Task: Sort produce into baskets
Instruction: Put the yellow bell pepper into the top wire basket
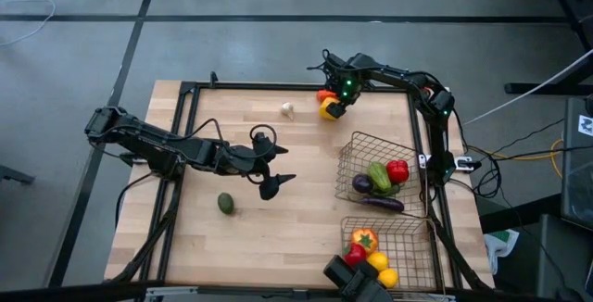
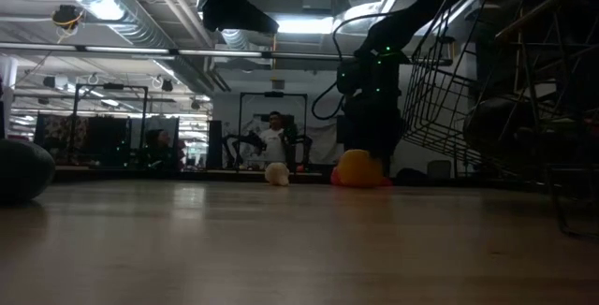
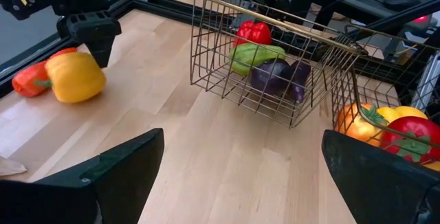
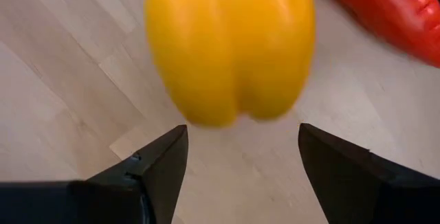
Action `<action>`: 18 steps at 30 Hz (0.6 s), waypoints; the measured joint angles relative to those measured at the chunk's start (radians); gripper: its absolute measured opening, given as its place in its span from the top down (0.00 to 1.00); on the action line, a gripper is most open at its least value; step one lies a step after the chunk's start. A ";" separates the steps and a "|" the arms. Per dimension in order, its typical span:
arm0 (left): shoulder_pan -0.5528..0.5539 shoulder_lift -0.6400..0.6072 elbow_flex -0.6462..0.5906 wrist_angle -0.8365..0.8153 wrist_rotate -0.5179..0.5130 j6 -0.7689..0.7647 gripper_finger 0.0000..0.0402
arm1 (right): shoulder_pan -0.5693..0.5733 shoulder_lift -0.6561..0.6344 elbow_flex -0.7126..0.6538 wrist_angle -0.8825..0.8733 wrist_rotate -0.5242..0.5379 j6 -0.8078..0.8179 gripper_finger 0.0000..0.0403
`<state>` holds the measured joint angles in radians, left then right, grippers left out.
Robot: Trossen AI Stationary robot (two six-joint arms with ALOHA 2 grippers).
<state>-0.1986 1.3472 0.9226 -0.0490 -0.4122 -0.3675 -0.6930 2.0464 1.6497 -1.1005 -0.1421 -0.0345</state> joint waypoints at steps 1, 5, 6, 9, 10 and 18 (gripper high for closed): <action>0.000 0.000 0.000 0.000 0.000 0.000 0.02 | 0.000 0.000 0.000 0.000 0.000 0.000 0.32; 0.000 0.000 0.000 0.000 0.000 0.000 0.02 | 0.000 0.000 0.000 -0.003 -0.011 0.000 0.32; 0.000 0.000 0.000 0.000 0.000 0.000 0.02 | 0.000 0.000 0.000 -0.004 -0.013 0.000 0.32; 0.000 0.000 0.000 0.000 0.000 0.000 0.02 | 0.000 -0.002 0.000 -0.011 -0.016 0.000 0.32; 0.000 0.000 0.000 0.000 0.000 0.000 0.02 | 0.000 -0.006 0.000 -0.014 -0.016 0.000 0.32; 0.000 0.000 0.000 0.000 0.000 0.003 0.02 | 0.000 -0.018 0.106 -0.065 -0.004 -0.004 0.32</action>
<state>-0.1987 1.3472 0.9226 -0.0489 -0.4122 -0.3649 -0.6930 2.0285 1.7557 -1.1654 -0.1457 -0.0387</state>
